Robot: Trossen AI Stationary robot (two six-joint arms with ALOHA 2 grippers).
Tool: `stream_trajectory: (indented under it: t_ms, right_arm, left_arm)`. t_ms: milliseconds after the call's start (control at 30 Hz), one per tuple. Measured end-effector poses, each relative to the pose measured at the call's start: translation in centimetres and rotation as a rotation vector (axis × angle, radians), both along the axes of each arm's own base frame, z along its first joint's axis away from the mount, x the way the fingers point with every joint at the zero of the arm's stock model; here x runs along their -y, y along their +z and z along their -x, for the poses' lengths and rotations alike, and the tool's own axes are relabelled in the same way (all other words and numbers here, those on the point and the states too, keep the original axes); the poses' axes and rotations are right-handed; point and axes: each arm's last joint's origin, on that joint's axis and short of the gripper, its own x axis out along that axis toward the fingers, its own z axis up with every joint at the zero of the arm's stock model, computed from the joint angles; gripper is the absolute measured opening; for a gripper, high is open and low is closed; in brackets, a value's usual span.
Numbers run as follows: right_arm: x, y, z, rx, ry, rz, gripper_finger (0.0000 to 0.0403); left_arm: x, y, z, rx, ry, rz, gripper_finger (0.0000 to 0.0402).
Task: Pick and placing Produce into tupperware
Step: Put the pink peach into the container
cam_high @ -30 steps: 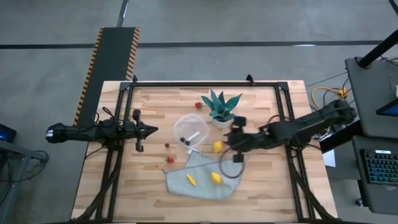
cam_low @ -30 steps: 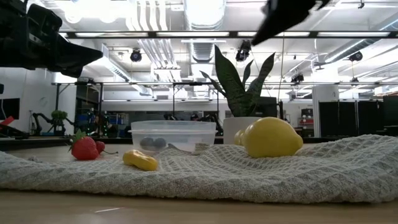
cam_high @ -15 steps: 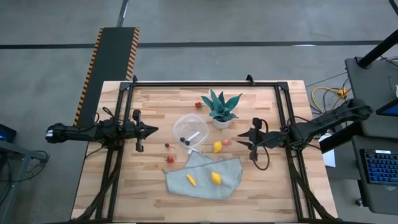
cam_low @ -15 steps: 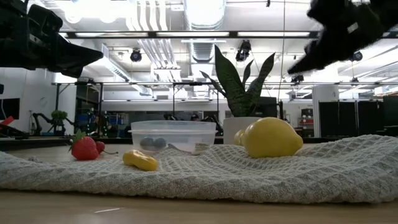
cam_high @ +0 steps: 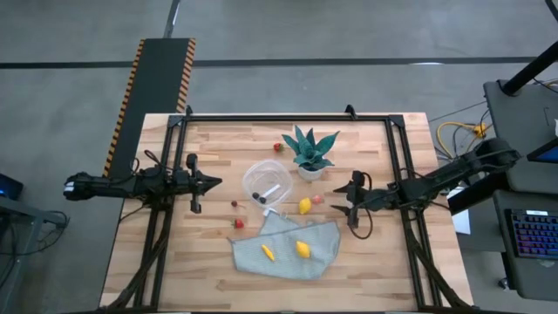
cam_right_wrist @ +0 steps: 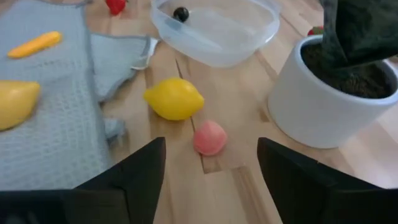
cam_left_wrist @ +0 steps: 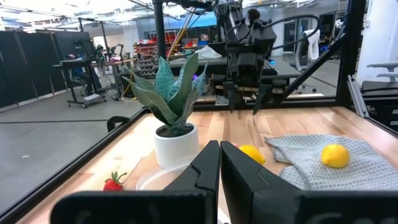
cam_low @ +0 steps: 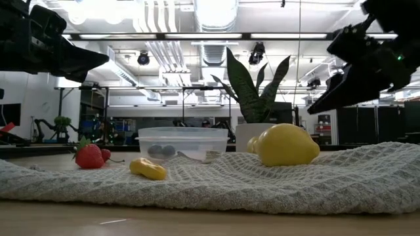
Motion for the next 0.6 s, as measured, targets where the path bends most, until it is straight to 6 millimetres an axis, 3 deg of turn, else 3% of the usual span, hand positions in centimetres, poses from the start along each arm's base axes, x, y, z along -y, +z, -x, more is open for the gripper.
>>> stream_trajectory:
  t_ms: [600]
  right_arm:
    - [-0.1,-3.8,-5.6,-0.208,-0.048,0.050,0.0247]
  left_arm:
    - [0.0,0.0,0.0,-0.005,0.000,-0.001,0.0000]
